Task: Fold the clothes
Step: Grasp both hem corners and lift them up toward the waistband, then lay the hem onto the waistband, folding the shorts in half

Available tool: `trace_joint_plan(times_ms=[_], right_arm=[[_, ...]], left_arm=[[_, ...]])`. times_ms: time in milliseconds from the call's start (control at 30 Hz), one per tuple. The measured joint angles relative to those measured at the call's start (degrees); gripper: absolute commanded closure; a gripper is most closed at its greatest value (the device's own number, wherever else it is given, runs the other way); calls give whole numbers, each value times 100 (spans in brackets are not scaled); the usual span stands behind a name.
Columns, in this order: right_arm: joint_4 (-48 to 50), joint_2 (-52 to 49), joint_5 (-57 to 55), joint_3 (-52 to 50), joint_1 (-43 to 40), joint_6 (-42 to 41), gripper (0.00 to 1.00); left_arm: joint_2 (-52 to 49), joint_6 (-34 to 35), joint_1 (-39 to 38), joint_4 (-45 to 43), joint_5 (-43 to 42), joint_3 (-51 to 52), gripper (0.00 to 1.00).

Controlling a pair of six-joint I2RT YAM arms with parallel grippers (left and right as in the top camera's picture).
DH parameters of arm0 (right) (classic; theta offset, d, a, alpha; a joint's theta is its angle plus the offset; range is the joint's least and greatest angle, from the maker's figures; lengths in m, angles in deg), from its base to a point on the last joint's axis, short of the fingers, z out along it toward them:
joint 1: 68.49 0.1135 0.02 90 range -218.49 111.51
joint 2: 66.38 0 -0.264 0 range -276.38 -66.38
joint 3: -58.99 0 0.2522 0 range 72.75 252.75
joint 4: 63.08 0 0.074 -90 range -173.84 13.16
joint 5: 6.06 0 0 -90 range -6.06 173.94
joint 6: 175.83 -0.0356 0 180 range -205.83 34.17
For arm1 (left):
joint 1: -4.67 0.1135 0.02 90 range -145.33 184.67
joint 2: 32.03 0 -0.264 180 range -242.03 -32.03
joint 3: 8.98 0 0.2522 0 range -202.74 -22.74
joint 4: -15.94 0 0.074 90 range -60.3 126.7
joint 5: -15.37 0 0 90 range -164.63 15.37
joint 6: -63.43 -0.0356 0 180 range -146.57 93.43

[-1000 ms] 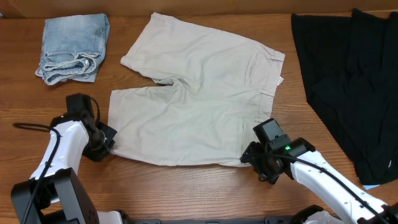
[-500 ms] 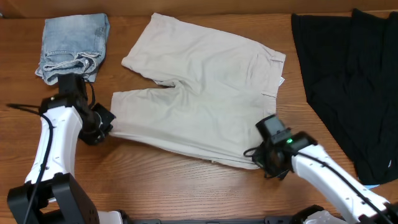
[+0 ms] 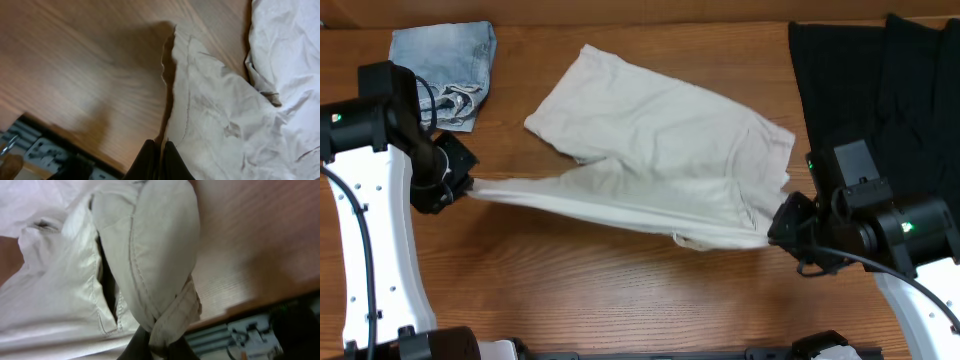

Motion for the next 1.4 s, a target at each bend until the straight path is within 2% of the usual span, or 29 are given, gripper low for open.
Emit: trace_joint_plan(times_ms=[200,333,467,667,1133,1400], right_arm=[[-328,332,151,-15,-2,26,91],[68,404,175,-446,-2,2,94],[664,382,205,-1154,-13,-39,95],[2229,116,72,-1910,-310,-68,96],[4662,-1891,-1008,-1958,-804,26,96],[5928,-2100,-1202,-1998,-1233,435,95]], left_arm=[[435,-2,0,98,37,-4,96],[492,0,-107,-323,46,-11,96],[299,50,-433,-1172,127,251,96],[-361,72,-944,-3191,407,951,96],[-2024,328,-1639,-6214,496,1021,96],[-2302,332,-1971,-7416,728,1032,94]])
